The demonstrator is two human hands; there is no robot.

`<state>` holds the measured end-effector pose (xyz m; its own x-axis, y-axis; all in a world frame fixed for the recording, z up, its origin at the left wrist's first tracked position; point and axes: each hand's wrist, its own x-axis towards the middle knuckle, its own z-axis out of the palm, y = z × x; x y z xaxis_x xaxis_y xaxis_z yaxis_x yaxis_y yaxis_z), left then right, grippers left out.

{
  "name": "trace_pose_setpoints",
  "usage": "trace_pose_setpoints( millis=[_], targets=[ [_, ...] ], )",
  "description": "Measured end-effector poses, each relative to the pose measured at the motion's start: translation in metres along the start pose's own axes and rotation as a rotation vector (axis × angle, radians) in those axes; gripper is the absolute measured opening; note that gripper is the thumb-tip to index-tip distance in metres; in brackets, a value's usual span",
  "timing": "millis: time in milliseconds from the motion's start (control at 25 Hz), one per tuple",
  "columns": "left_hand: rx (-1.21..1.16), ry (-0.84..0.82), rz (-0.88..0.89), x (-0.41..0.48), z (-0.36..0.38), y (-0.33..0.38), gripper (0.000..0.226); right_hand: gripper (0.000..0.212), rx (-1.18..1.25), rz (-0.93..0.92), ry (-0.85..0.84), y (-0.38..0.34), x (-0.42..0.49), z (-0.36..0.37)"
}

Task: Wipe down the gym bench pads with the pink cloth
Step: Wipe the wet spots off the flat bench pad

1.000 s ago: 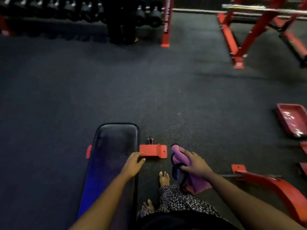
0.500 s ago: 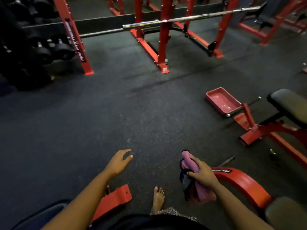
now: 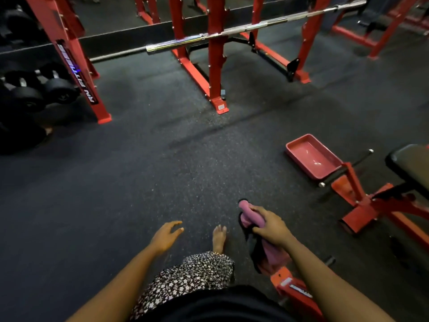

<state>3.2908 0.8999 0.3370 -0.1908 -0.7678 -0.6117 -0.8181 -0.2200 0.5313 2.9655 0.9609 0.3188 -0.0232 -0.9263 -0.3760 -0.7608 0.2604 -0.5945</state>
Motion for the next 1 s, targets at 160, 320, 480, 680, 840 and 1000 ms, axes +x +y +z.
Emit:
trace_pose_setpoints(
  millis=[160, 320, 480, 680, 840, 1000],
  targets=[
    [0.069, -0.076, 0.019, 0.108, -0.035, 0.059, 0.044, 0.078, 0.03, -0.043, 0.008, -0.007, 0.105, -0.061],
    [0.158, -0.139, 0.118, 0.216, -0.065, 0.179, 0.046, 0.08, 0.048, 0.064, 0.027, 0.031, 0.181, -0.15],
    [0.167, -0.177, 0.195, 0.297, -0.065, 0.305, 0.045, 0.08, 0.056, 0.225, 0.134, 0.088, 0.227, -0.241],
    [0.103, -0.224, 0.292, 0.393, -0.04, 0.464, 0.044, 0.073, 0.073, 0.282, 0.191, 0.184, 0.302, -0.354],
    [0.089, -0.233, 0.278, 0.451, -0.02, 0.556, 0.043, 0.071, 0.036, 0.294, 0.178, 0.253, 0.367, -0.437],
    [0.107, -0.231, 0.25, 0.502, -0.001, 0.617, 0.042, 0.073, 0.016, 0.312, 0.088, 0.317, 0.428, -0.505]
  ],
)
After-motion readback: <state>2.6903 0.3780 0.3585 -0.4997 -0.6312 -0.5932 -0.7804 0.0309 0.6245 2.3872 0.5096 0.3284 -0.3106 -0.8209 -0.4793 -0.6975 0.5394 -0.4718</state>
